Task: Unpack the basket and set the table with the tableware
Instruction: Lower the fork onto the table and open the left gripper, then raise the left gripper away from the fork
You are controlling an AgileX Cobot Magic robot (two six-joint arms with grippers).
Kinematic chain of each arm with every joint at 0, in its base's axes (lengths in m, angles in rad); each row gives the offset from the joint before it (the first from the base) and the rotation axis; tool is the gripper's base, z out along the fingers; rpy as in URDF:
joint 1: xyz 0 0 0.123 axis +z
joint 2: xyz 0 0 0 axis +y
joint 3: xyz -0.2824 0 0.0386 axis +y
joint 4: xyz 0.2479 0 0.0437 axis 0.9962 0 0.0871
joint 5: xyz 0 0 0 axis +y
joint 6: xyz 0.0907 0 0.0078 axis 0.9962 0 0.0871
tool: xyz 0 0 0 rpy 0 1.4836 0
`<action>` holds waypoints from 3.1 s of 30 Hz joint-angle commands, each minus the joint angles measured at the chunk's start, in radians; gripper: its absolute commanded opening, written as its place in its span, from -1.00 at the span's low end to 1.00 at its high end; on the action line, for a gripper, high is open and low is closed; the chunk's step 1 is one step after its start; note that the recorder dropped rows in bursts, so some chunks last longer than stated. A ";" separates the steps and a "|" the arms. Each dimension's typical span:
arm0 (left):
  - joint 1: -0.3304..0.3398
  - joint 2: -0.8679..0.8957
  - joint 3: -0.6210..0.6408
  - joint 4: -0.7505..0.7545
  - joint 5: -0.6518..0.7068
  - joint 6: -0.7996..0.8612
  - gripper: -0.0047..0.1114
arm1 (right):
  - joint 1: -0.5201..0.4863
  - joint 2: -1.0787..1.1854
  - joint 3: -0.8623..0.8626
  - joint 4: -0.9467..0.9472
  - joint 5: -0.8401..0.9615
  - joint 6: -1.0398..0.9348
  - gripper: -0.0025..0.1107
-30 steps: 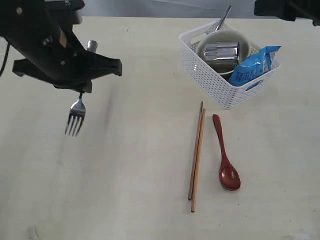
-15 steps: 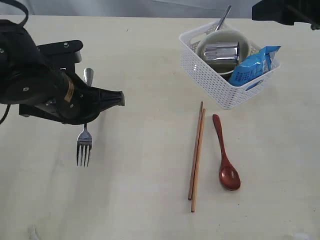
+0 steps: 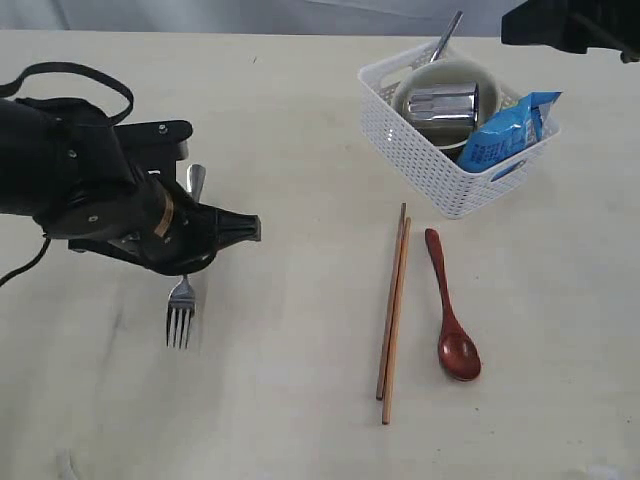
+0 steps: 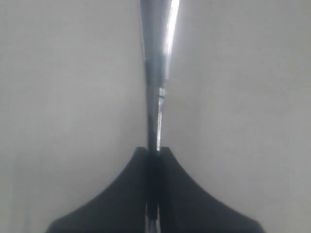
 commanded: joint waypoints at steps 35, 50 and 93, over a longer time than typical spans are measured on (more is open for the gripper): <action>0.057 -0.249 -0.021 0.436 -0.138 0.079 -0.75 | -0.007 -0.006 0.003 -0.002 -0.002 -0.009 0.10; 0.166 -0.220 -0.171 0.435 -0.264 0.124 -0.92 | -0.007 -0.004 0.003 -0.002 -0.027 -0.017 0.10; 0.269 0.401 -1.100 -0.462 0.367 1.277 -0.92 | -0.007 0.021 0.003 -0.200 -0.346 0.067 0.10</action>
